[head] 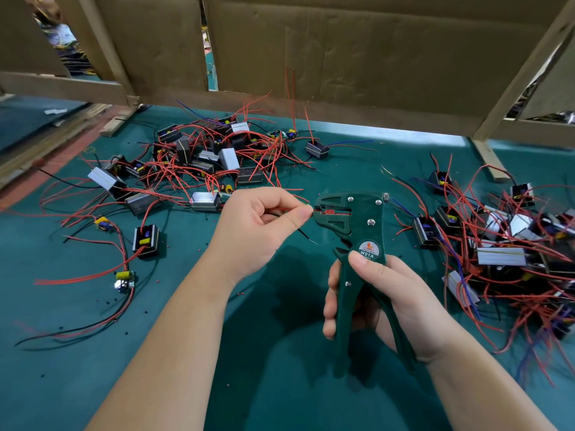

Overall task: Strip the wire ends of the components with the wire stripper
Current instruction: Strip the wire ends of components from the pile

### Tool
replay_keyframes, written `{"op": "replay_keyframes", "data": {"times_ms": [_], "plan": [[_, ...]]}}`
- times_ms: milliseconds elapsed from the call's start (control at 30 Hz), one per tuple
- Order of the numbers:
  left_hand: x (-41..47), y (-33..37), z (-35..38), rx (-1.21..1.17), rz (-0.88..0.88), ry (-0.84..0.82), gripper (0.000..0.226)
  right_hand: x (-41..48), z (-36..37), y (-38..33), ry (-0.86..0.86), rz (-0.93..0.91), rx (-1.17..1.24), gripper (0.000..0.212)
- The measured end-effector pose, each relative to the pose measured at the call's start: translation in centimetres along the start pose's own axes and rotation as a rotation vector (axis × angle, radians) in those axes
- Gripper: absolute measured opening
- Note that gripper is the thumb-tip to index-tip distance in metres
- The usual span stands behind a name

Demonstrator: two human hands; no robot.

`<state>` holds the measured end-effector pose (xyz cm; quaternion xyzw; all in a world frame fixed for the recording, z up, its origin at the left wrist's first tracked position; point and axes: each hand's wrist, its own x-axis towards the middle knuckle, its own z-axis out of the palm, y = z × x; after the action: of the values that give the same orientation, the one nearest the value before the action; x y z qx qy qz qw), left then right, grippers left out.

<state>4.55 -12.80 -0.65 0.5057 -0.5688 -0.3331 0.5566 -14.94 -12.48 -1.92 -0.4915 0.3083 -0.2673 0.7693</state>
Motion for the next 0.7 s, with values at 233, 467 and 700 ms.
{"op": "replay_keyframes", "data": {"times_ms": [233, 467, 700], "plan": [[0.1, -0.7, -0.2, 0.142, -0.022, -0.012, 0.016, 0.2, 0.6, 0.4, 0.077, 0.044, 0.050, 0.045], [0.2, -1.3, 0.0, 0.395, -0.077, -0.147, 0.030, 0.8, 1.2, 0.3, 0.312, 0.145, 0.164, 0.053], [0.5, -1.9, -1.7, 0.435, -0.086, -0.114, 0.025, -0.2, -0.4, -1.2, 0.191, 0.132, 0.182, 0.046]]}}
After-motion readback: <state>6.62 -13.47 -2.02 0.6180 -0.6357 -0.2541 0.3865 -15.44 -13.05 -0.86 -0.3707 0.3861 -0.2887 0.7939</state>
